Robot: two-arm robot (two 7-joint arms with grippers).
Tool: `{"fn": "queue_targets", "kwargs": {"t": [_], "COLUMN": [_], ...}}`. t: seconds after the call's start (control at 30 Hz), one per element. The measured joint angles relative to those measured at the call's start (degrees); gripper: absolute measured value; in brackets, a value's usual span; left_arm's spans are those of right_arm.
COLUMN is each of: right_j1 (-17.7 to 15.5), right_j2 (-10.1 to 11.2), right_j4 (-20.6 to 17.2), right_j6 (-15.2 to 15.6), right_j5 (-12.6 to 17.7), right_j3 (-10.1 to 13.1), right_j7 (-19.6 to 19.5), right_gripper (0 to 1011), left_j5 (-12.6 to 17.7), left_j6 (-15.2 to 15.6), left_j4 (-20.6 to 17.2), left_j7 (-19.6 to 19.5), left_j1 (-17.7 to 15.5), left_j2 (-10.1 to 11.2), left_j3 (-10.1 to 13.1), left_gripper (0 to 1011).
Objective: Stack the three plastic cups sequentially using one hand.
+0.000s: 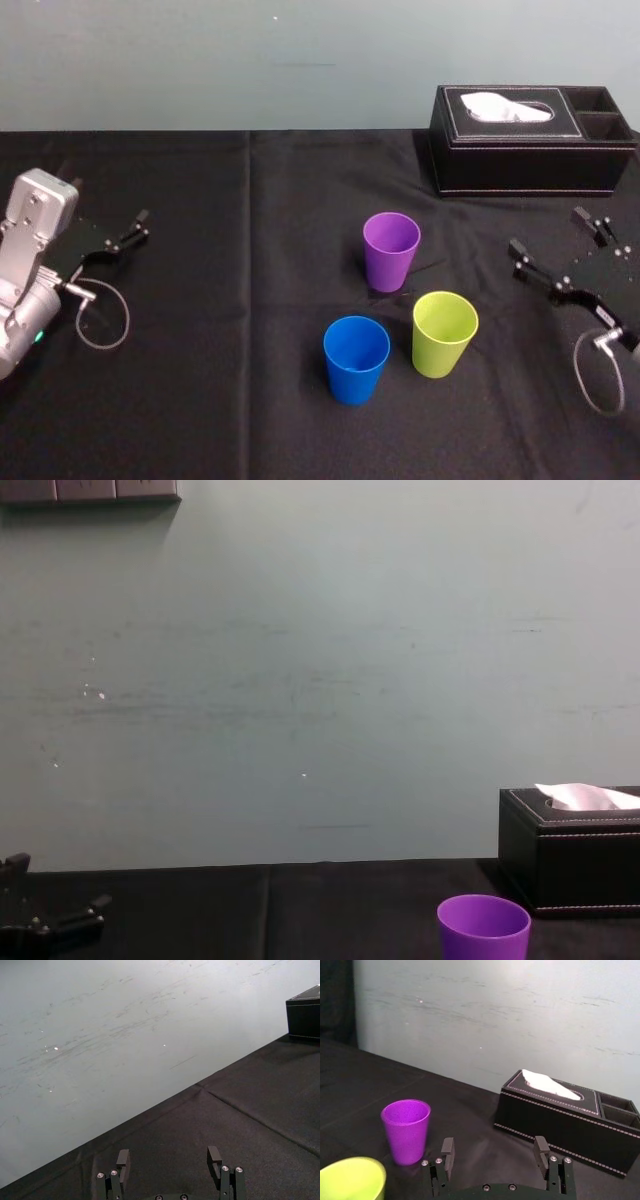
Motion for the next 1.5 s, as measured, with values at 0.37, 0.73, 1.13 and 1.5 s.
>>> {"fn": "queue_targets", "kwargs": {"t": [0.37,0.73,1.13,1.5], "right_j1": [-10.10,-13.60,-11.31,-6.92], "right_j2": [2.52,2.37,-0.48,-3.57], "right_j4": [-4.90,-3.71,-1.11,0.93], "right_j6": [-4.88,-7.36,-6.98,-4.65], "right_j5": [-1.62,-1.39,-3.45,-4.79], "right_j3": [3.03,2.40,-0.33,-2.21], "right_j7": [1.35,6.50,10.81,14.00], "right_gripper": [1003,1003,1003,1003], "left_j5": [0.00,0.00,0.00,0.00], "left_j6": [0.00,0.00,0.00,0.00], "left_j4": [0.00,0.00,0.00,0.00], "left_j7": [0.00,0.00,0.00,0.00], "left_j1": [0.00,0.00,0.00,0.00], "left_j2": [0.00,0.00,0.00,0.00], "left_j3": [0.00,0.01,0.01,0.00], "left_gripper": [1011,1011,1011,1011]}}
